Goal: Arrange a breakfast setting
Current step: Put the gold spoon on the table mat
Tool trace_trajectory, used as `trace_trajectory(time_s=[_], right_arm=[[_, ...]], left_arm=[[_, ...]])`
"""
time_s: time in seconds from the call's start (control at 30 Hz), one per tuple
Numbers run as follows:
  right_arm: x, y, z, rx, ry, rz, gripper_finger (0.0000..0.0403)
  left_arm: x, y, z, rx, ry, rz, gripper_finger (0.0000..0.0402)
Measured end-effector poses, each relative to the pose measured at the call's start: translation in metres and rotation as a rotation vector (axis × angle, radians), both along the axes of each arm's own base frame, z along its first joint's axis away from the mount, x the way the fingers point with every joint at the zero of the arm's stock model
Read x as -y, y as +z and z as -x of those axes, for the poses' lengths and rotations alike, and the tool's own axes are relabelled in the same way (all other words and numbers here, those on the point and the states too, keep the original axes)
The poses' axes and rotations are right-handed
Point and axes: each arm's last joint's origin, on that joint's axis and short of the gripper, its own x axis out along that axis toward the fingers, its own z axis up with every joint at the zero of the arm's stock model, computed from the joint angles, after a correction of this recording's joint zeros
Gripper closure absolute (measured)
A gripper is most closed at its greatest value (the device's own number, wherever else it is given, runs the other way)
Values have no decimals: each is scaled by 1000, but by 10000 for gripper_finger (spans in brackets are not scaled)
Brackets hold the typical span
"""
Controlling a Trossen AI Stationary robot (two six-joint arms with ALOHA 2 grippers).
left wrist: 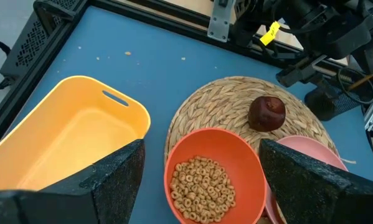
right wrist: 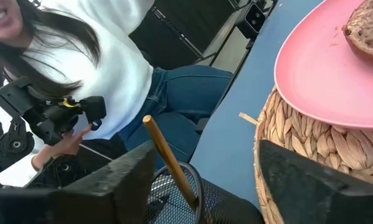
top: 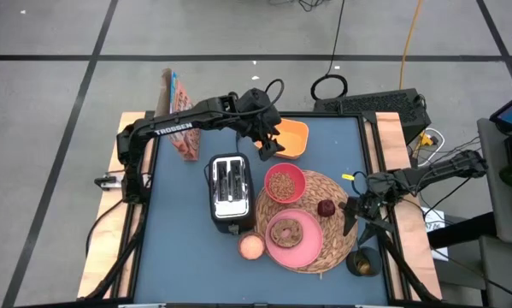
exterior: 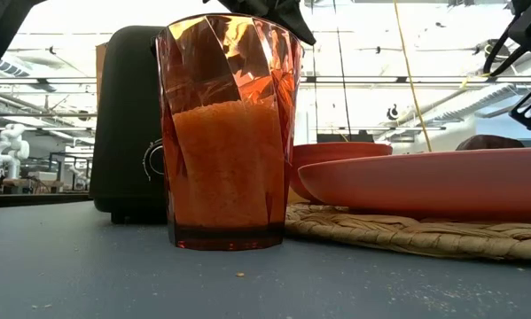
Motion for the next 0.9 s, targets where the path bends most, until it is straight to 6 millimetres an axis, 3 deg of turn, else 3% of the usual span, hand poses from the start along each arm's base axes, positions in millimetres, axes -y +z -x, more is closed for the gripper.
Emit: trace_trajectory(time_s=[0.43,0.9], right_arm=[[-1,1,1,-64,37,-52,285],[-1,2,1,-60,36,-64,363]], left_arm=[[0,0,0,0,-1,-1,82],[0,0,0,0,-1,-1,82]])
